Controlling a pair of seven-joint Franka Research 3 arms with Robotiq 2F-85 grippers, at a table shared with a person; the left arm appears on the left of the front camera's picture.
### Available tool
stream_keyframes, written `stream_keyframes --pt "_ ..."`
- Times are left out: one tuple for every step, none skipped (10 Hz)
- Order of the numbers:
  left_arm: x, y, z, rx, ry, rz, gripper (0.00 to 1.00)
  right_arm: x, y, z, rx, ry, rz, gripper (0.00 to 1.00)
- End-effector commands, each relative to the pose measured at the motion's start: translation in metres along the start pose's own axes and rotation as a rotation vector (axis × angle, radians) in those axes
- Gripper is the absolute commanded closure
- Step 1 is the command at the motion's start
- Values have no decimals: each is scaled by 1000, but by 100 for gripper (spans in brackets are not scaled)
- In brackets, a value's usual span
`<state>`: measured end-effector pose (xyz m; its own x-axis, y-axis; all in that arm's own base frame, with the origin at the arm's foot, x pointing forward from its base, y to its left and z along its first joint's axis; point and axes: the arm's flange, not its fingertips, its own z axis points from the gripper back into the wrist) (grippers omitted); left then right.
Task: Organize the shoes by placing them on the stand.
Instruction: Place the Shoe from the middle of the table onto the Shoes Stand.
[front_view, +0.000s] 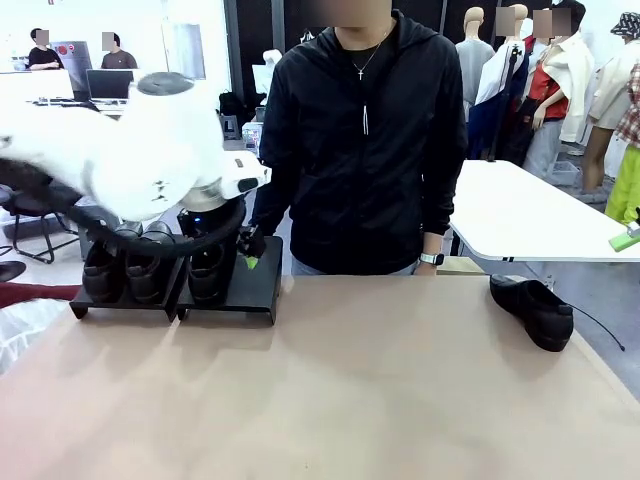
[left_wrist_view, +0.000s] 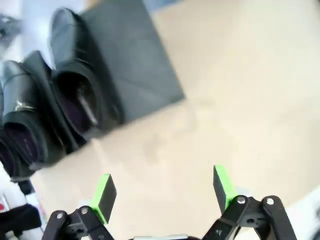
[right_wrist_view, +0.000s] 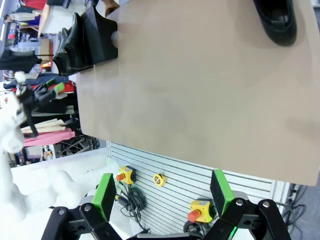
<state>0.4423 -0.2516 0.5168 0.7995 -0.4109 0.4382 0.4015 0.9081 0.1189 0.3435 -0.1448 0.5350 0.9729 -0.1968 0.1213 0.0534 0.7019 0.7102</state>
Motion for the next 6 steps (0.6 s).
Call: stream_keyframes --pt "-60 23 50 -195 19 10 0 0 -2 4 -4 8 26 0" --pt "-78 30 61 -289 55 230 0 0 -2 4 -4 8 26 0" --pt "-95 42 65 -483 74 205 0 0 -2 4 -4 8 26 0" --pt "-109 61 57 -618 76 346 0 0 -2 4 -4 8 26 0" --pt "-134 85 50 -729 41 332 0 0 -2 4 -4 8 26 0" --pt "-151 105 51 -825 -34 328 0 0 -2 4 -4 8 26 0"
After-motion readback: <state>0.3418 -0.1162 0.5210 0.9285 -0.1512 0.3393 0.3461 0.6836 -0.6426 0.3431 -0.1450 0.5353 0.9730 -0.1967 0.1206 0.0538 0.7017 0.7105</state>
